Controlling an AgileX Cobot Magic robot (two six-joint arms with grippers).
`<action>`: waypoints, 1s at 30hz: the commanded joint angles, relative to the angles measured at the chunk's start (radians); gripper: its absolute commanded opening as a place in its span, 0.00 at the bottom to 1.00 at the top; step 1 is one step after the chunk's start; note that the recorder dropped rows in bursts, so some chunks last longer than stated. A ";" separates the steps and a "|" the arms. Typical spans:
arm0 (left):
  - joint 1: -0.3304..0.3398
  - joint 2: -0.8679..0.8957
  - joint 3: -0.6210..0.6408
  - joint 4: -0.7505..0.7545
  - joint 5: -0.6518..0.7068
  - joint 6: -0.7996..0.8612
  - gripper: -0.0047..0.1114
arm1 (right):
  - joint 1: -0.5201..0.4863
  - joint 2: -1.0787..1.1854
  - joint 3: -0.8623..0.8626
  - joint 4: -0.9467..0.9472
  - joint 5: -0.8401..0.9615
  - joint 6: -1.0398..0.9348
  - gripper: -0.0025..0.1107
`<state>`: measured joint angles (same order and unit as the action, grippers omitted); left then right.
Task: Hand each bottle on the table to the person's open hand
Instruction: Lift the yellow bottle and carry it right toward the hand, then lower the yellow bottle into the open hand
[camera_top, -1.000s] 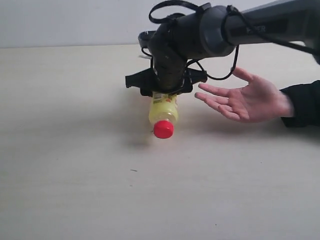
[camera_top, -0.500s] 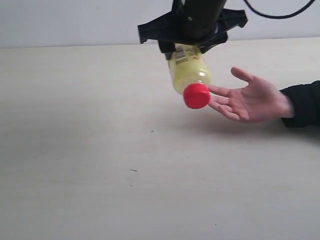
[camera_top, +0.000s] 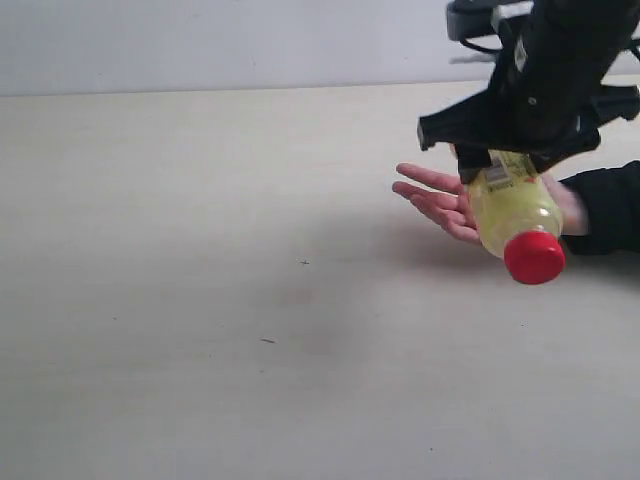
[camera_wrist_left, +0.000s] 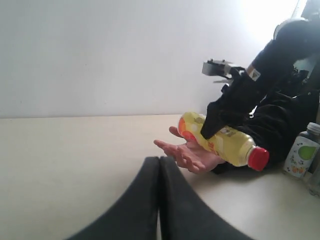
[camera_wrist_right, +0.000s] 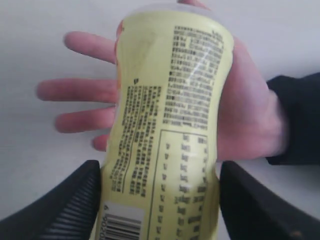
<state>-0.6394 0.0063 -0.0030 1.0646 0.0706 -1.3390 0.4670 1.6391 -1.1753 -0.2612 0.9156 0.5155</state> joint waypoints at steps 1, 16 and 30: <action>0.001 -0.006 0.003 -0.006 -0.006 0.002 0.04 | -0.028 0.007 0.112 -0.004 -0.252 0.026 0.02; 0.001 -0.006 0.003 -0.006 -0.006 0.002 0.04 | -0.028 0.131 0.071 -0.313 -0.363 0.255 0.02; 0.001 -0.006 0.003 -0.006 -0.006 0.002 0.04 | -0.028 0.173 0.071 -0.275 -0.359 0.244 0.22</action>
<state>-0.6394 0.0063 -0.0030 1.0646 0.0706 -1.3390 0.4428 1.8091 -1.0980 -0.5409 0.5535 0.7604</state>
